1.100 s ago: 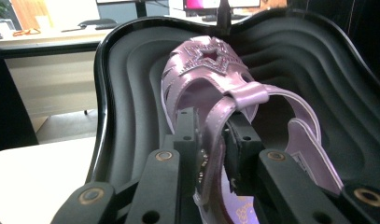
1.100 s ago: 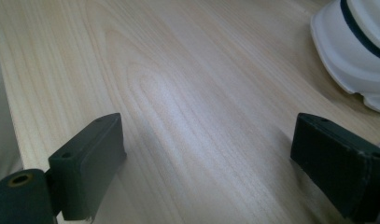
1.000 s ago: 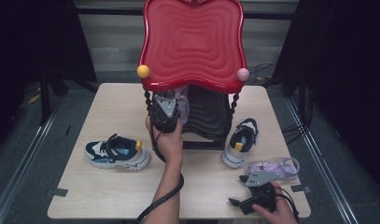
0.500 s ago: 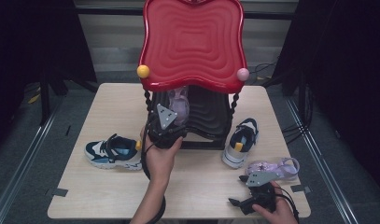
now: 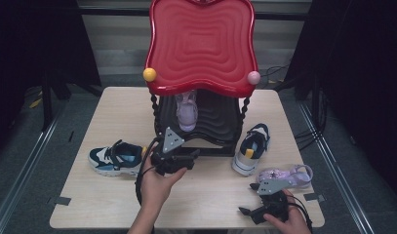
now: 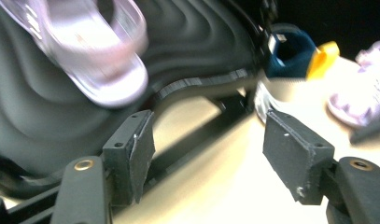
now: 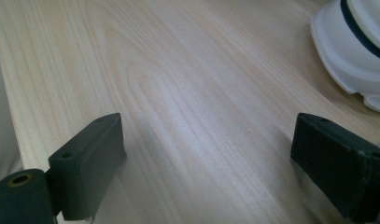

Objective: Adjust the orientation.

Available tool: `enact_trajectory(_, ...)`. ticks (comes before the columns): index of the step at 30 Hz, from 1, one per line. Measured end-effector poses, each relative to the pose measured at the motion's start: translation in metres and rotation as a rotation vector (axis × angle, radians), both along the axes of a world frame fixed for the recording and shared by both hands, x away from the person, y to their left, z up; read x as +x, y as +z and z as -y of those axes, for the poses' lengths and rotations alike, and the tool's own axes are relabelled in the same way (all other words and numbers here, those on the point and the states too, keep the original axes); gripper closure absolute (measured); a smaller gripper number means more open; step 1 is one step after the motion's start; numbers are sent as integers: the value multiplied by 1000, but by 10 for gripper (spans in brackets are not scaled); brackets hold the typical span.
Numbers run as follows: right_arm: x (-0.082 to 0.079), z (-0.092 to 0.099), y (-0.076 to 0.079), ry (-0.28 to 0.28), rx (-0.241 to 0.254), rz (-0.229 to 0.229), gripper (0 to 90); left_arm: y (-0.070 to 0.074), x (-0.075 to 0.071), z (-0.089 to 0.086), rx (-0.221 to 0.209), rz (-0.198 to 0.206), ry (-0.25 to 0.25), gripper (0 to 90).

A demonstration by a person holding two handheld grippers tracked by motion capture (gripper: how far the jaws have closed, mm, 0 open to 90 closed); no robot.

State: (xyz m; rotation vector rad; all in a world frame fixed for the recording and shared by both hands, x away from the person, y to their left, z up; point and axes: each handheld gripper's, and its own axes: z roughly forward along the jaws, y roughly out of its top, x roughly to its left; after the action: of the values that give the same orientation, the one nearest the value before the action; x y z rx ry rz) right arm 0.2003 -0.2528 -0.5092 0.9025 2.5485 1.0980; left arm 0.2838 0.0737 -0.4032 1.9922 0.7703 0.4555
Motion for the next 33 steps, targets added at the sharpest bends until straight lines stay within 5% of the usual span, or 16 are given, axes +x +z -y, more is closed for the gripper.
enact_trajectory(10,0,0,0,0,-1,0,92,-32,-8,-16,29,-87,-72,305)
enact_trajectory(24,0,0,0,0,-1,1,91,-60,-17,-26,97,-131,-158,284)
enact_trajectory(33,0,0,0,-1,-1,0,91,-83,-27,-29,122,-212,-221,271)
